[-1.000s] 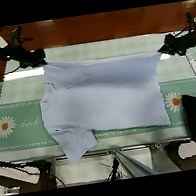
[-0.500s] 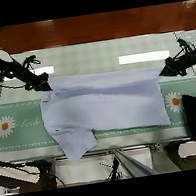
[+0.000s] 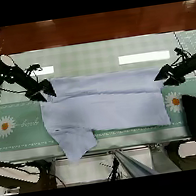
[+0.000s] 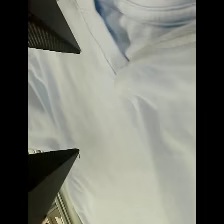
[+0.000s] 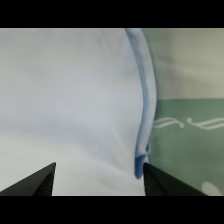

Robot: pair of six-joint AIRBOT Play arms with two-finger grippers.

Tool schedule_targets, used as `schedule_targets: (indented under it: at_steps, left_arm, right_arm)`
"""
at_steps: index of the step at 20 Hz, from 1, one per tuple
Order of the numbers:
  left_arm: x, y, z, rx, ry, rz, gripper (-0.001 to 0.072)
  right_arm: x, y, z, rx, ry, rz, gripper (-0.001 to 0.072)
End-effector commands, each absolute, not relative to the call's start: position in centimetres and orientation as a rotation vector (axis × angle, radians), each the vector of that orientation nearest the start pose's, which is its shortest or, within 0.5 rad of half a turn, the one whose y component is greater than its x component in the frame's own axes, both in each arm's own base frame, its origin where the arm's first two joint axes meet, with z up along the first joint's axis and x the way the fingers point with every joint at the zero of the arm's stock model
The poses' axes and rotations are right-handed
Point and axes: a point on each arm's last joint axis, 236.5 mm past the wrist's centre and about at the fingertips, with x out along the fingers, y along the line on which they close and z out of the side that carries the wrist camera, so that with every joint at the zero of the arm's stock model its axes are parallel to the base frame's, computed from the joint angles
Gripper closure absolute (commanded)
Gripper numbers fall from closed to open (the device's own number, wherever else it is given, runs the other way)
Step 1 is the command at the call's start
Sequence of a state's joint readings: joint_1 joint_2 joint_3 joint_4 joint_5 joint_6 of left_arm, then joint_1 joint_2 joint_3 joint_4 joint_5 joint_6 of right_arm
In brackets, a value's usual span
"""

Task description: Fold the shirts.

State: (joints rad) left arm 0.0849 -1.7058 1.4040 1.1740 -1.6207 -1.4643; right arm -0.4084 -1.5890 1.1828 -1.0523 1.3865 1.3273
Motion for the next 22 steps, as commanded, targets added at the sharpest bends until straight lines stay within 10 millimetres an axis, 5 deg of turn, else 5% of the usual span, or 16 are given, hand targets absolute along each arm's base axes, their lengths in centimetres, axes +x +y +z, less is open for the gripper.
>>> schedule_targets:
  at_steps: [1, 3, 5, 7, 10, 15, 22]
  left_arm:
    - [31.9, -3.1, -4.4, -0.327, 1.912, -0.209, 0.0003]
    - [30.5, -1.5, -3.6, -0.341, 1.841, -0.164, 0.0004]
    - [26.5, -0.2, -4.0, -0.372, 1.822, -0.171, 0.0004]
    - [22.3, 0.2, -5.8, -0.529, 1.803, -0.103, 0.0004]
    - [18.7, -0.9, -8.3, -0.771, 1.750, -0.036, 0.0005]
    - [17.8, -6.4, -9.8, -0.984, 1.671, -0.142, 0.0004]
    - [16.2, -10.0, -10.6, -0.908, 1.711, -0.268, 0.0004]
  right_arm:
    - [32.4, -4.2, -5.7, 0.606, 1.633, 0.156, 0.0086]
    - [31.3, -6.2, -4.8, 0.552, 1.565, 0.066, 0.0086]
    - [30.7, -6.7, -4.8, 0.578, 1.425, -0.035, 0.0087]
    - [29.6, -3.7, -5.0, 0.656, 1.282, -0.039, 0.0087]
    - [27.8, 1.8, -4.9, 0.784, 1.169, 0.066, 0.0087]
    - [27.4, 5.4, -3.3, 0.839, 1.125, 0.158, 0.0087]
    - [28.9, 5.9, -0.3, 0.918, 1.066, 0.206, 0.0087]
